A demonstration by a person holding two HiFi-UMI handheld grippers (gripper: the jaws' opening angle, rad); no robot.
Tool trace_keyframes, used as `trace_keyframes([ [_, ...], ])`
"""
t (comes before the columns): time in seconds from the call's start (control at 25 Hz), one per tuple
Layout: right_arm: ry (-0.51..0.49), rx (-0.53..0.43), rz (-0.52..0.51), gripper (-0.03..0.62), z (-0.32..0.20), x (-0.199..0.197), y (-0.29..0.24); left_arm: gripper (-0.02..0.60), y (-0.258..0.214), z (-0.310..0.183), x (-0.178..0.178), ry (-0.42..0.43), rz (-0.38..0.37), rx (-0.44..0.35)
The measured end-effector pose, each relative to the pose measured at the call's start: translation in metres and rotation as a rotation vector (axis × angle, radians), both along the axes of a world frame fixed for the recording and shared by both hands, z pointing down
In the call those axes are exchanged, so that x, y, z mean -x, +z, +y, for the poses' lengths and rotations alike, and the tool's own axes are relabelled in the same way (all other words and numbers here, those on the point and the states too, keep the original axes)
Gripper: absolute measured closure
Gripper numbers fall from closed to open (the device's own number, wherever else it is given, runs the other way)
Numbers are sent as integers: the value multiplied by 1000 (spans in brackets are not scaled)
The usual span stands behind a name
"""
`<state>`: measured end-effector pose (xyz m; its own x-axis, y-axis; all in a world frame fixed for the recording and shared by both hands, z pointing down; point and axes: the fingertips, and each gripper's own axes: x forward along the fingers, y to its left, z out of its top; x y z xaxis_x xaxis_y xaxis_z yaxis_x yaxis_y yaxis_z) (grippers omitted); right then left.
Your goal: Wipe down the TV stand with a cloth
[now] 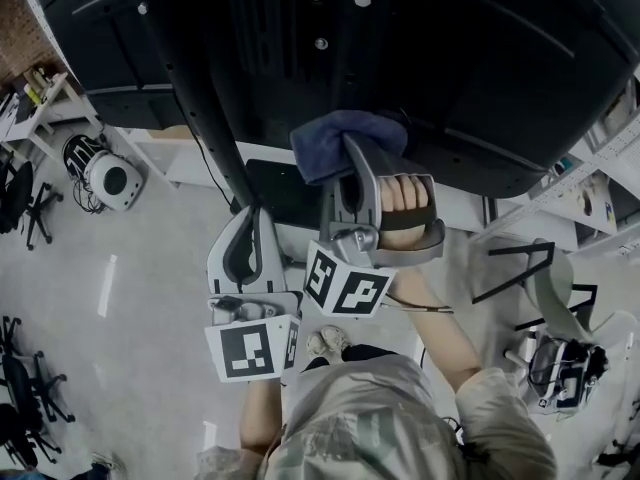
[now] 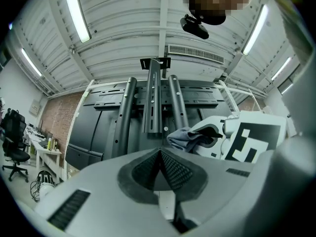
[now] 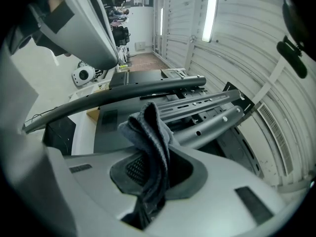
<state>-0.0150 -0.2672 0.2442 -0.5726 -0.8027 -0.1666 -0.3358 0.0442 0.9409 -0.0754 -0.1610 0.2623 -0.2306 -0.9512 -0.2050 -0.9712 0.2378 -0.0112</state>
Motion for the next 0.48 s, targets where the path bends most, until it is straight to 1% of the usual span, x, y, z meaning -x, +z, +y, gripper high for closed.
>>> trace_keyframes([
  [0.08,-9,17,-6,536,0,0,10,566,6,0,3,-9,3,8],
  [0.24,-22,57,-33,536,2,-2,23,566,24,-2,9,-30,22,51],
  [0.48,-34,80,-17,536,4,-2,50,566,45,-4,9,-47,40,70],
])
